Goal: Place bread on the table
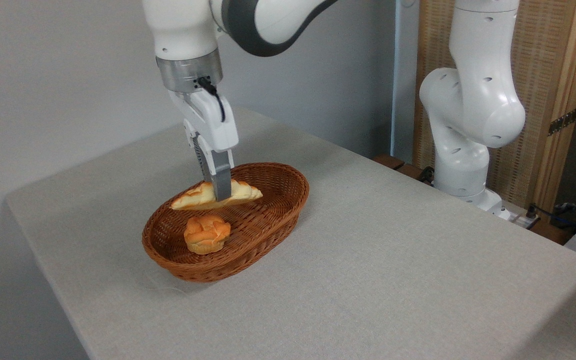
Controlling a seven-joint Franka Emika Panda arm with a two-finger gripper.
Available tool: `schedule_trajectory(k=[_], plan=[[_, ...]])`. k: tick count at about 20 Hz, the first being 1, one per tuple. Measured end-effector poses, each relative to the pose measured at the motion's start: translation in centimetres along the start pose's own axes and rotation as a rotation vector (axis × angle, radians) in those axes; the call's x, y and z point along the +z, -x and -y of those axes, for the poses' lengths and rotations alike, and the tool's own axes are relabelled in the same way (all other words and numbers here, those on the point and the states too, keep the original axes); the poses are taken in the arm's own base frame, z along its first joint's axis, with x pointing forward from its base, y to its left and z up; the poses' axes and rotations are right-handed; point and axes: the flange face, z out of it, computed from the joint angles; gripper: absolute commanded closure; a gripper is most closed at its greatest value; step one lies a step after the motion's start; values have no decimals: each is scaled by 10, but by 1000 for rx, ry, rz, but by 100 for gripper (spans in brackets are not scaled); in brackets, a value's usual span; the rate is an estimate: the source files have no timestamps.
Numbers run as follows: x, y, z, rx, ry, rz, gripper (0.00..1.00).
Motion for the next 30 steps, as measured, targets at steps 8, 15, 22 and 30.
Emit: schedule_trajectory(k=[8, 15, 22, 30], plan=[[-7, 52, 47, -100, 11, -3, 60], [-5, 100, 80, -108, 39, 8, 51], [1, 113, 89, -110, 24, 49, 0], [2, 114, 91, -105, 13, 66, 0]])
